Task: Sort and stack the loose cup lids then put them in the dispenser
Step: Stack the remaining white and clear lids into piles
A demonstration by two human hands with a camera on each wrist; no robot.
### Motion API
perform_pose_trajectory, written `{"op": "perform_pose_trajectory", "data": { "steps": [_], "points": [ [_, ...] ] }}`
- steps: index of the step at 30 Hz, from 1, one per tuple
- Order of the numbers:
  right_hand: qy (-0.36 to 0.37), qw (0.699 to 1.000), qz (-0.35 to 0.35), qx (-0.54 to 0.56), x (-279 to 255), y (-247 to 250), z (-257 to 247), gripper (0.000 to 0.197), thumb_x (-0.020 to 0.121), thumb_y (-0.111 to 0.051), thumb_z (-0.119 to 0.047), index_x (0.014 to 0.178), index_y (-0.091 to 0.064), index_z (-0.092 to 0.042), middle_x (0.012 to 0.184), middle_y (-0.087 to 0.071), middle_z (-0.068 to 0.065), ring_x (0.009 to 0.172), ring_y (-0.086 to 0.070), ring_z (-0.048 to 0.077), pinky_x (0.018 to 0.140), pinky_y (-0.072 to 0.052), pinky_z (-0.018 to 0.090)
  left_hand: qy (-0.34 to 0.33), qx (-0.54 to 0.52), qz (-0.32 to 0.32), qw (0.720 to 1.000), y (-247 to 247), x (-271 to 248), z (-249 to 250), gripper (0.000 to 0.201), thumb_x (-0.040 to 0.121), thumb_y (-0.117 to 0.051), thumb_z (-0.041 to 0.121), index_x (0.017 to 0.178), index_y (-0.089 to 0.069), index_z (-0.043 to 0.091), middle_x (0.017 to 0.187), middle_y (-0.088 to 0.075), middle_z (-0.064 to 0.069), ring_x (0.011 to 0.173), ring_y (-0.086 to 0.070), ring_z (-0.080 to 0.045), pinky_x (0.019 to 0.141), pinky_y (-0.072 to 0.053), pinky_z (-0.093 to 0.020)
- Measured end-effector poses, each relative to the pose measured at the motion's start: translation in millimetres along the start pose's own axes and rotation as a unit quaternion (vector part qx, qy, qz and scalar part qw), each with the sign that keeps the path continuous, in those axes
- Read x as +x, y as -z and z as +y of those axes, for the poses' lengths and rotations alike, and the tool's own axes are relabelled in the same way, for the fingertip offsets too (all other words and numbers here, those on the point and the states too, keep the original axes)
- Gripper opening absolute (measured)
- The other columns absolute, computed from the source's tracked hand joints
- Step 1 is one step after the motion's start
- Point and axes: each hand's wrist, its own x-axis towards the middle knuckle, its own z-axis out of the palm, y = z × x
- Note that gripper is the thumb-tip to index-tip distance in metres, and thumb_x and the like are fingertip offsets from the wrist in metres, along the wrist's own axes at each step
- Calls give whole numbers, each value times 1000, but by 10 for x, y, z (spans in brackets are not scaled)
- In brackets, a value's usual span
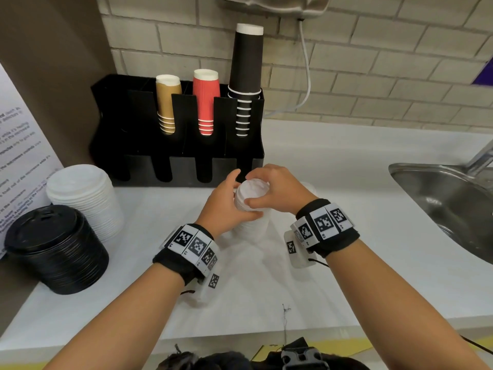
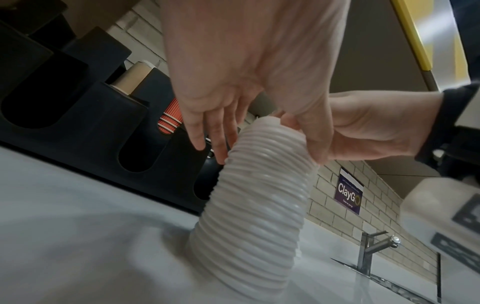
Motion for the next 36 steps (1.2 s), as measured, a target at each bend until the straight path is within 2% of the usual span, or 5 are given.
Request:
{"op": "perform_pose_trajectory", "data": {
  "steps": [7, 11, 17, 27, 36],
  "points": [
    [-37, 992, -1, 123, 2, -5, 104, 62, 66, -84, -41, 118, -57, -20, 107, -61, -5, 96, -57, 10, 80, -46, 18, -31, 21, -8, 999, 25, 25, 78, 77, 68, -86, 37, 135, -51, 24, 128, -55, 4, 116, -53, -14, 102, -45, -39],
    [-145, 959, 78, 232, 76, 89, 511, 30, 81, -73, -38, 102, -63, -19, 98, -64, -7, 93, -62, 12, 79, -48, 17, -13, 29, -15, 999, 51, 87, 110, 75, 69, -86, 36, 134, -54, 20, 129, -56, 1, 119, -52, -17, 105, -43, -40],
    [-325, 942, -85, 20, 307, 127, 1302, 53, 89, -62, -38, 135, -48, -18, 143, -43, 12, 125, -47, 30, 98, -39, 35, -1, 42, -31, 999, 75, 140, 145, 65, 69, -86, 35, 125, -56, 24, 123, -58, 2, 114, -53, -17, 102, -45, -41],
    [-356, 917, -136, -119, 442, -145, 1475, 77, 76, -73, -46, 143, -39, -30, 145, -40, 9, 129, -45, 31, 105, -41, 40, 8, 38, -30, 999, 67, 143, 125, 68, 67, -87, 35, 126, -56, 25, 125, -57, 4, 115, -53, -16, 103, -45, -39],
    [-330, 920, 16, 213, 263, 228, 1321, 40, 89, -59, -37, 127, -56, -25, 120, -54, 6, 102, -56, 27, 75, -51, 32, 5, 42, -24, 999, 17, 109, 95, 69, 70, -85, 35, 131, -53, 25, 129, -52, 3, 119, -50, -18, 105, -42, -39]
  ]
}}
